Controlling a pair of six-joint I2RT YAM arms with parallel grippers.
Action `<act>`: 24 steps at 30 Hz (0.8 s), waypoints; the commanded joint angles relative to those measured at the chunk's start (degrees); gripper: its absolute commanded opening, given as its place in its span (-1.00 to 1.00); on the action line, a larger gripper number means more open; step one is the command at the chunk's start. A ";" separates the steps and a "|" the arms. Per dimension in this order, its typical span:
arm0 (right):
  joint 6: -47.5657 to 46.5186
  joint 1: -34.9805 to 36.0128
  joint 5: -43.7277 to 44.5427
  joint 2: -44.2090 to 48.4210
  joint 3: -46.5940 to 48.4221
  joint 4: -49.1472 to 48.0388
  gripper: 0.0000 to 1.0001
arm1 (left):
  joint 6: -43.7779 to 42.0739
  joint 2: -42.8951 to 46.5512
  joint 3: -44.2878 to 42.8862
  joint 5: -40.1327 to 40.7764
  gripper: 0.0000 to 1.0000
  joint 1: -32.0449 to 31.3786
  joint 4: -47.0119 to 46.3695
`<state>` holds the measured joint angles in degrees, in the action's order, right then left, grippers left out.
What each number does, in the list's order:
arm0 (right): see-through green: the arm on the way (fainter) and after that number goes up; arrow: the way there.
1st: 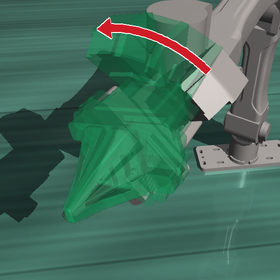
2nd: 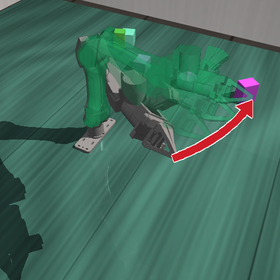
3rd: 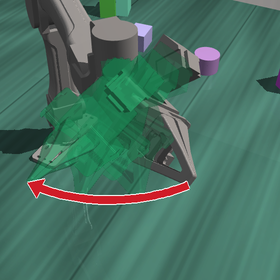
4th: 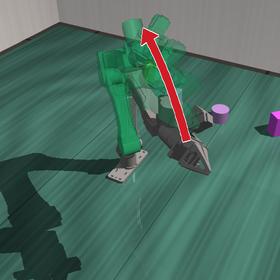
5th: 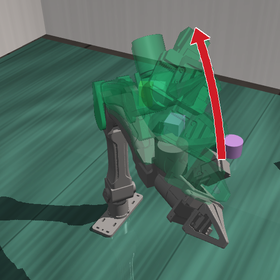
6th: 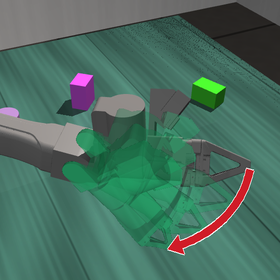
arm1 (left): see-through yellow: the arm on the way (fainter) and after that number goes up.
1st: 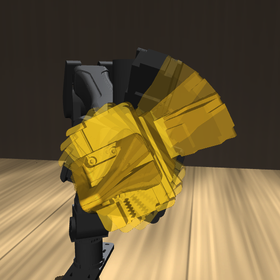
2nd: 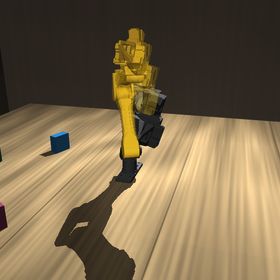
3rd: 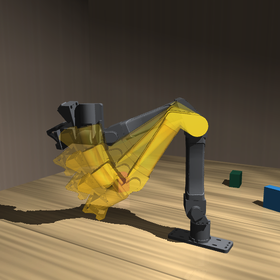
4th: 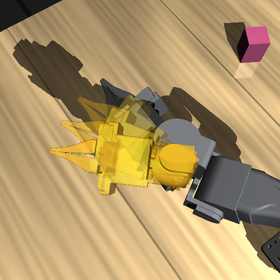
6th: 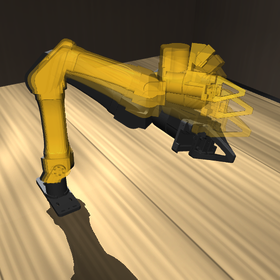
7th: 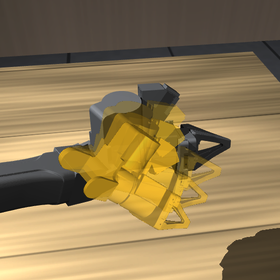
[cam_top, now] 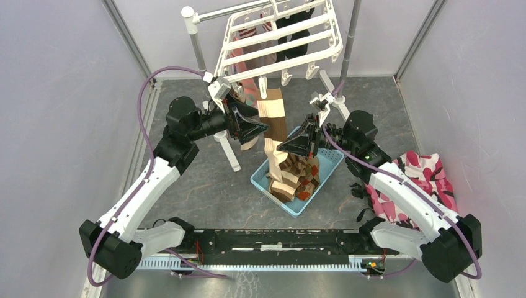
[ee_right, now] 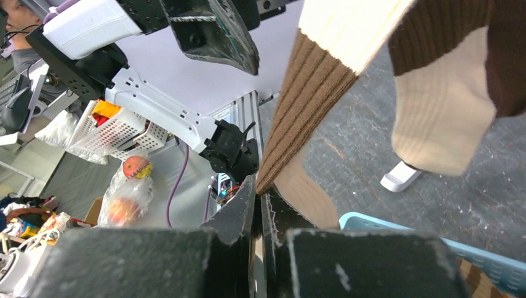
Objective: Remove the socks clipped to the hanger
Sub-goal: Remove the sock from the hanger.
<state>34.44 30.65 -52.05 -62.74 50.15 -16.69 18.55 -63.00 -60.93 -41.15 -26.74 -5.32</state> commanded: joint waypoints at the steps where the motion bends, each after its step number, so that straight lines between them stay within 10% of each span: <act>1: -1.68 1.28 0.58 0.78 2.63 -4.56 -0.82 | 4.89 0.28 -1.28 -4.22 0.74 -0.15 -3.82; 16: -0.08 5.42 -1.63 -0.70 2.41 -10.46 -0.82 | 10.54 0.30 1.51 -6.85 0.82 -0.86 -5.03; 24: -0.12 5.96 -0.05 -1.77 2.58 -10.21 -0.52 | 11.98 -0.14 0.29 -8.90 0.03 -0.92 -6.27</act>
<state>34.52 36.21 -52.58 -64.03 50.61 -23.94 27.73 -63.16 -59.57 -48.10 -27.46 -8.84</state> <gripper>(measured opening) 0.184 0.607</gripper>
